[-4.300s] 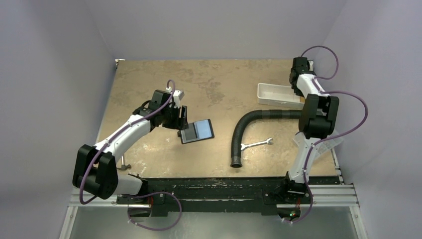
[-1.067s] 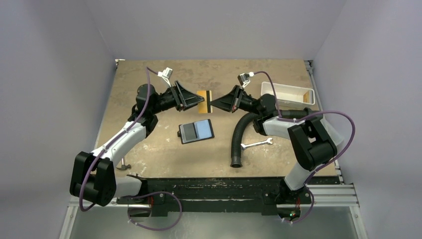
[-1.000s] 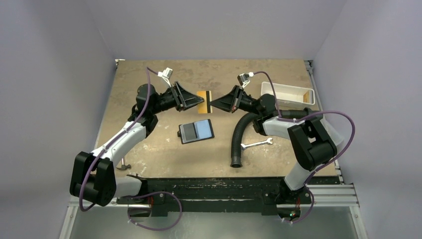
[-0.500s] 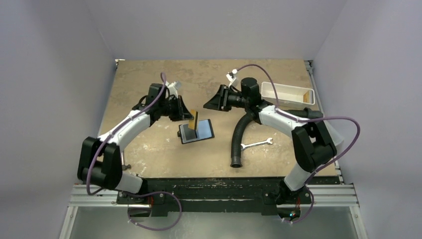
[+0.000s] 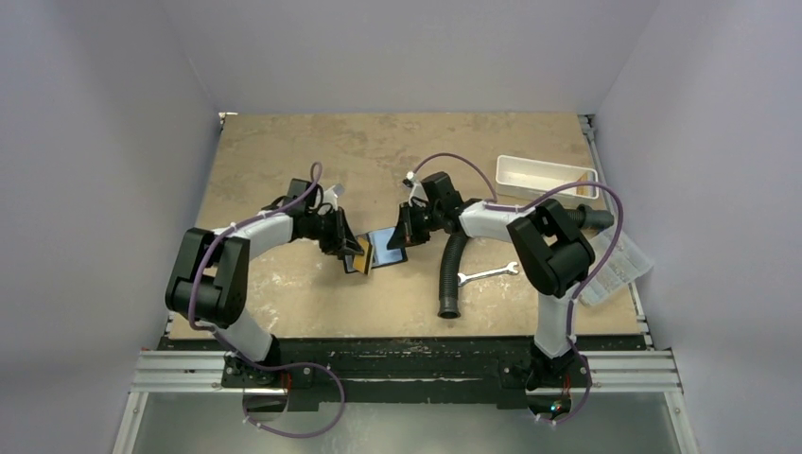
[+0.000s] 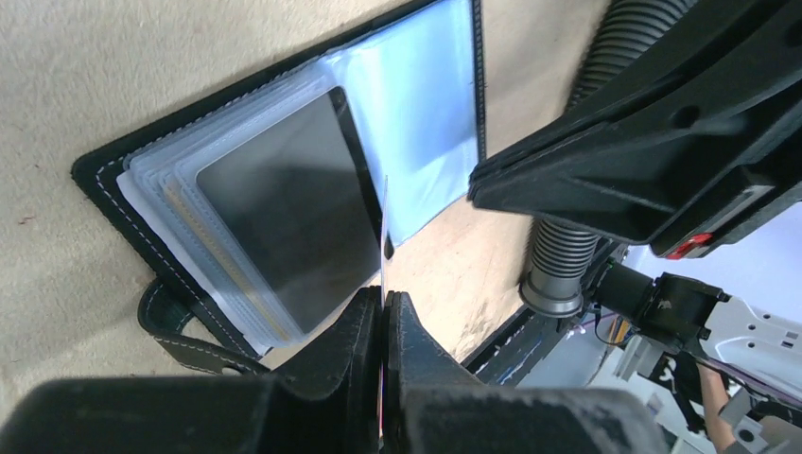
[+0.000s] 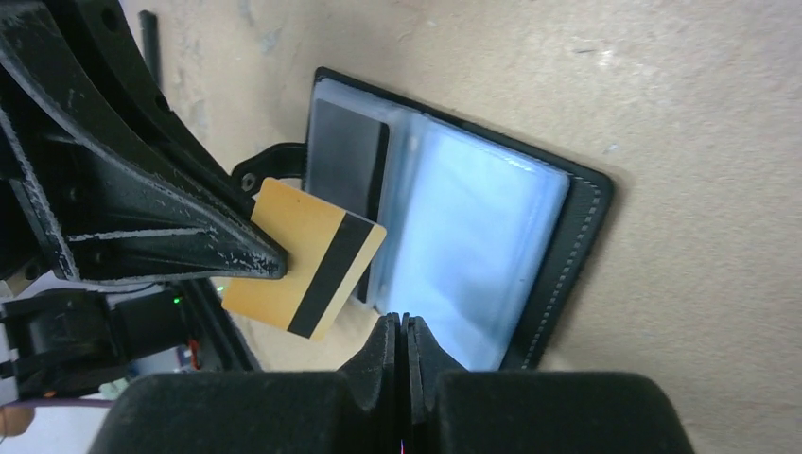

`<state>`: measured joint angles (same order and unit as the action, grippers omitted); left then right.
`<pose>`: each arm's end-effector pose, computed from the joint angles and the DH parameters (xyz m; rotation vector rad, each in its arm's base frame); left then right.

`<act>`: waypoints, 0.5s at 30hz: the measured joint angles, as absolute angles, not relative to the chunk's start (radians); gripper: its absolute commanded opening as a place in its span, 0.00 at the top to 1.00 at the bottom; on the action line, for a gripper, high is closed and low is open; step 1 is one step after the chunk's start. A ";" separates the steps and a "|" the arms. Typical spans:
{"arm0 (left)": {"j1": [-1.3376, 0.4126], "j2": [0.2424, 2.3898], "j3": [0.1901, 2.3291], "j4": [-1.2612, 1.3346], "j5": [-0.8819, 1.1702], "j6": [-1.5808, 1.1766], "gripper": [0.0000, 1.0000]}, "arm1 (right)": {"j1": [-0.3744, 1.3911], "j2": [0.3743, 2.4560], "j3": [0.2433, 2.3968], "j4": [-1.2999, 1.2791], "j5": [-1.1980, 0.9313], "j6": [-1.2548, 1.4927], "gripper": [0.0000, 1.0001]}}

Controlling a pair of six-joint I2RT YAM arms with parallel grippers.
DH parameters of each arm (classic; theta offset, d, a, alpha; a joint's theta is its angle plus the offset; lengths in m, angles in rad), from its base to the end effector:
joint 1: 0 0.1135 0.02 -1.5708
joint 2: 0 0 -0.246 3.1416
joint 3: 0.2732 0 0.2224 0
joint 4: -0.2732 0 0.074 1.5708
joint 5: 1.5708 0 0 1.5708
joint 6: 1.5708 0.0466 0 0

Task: Put the credit cards into the card holder
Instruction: Insert the credit card into the card holder.

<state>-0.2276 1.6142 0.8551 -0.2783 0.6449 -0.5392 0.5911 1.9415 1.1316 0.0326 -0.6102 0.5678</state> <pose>0.2703 -0.0913 0.1596 -0.1740 2.6829 -1.1033 0.3008 0.2341 0.1504 -0.3615 2.5140 1.2412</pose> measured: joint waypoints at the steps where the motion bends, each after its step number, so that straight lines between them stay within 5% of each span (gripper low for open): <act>1: -0.228 1.625 0.852 -0.278 0.649 -0.540 1.00 | 0.589 1.945 1.132 0.028 -0.601 0.561 1.00; 15: -0.206 1.731 0.850 -0.217 0.707 -0.569 1.00 | 0.588 1.990 1.132 0.031 -0.566 0.530 1.00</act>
<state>-0.2058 1.7309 0.8501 -0.2173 0.7074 -0.5690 0.5880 1.9900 1.1316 0.0311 -0.5655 0.5301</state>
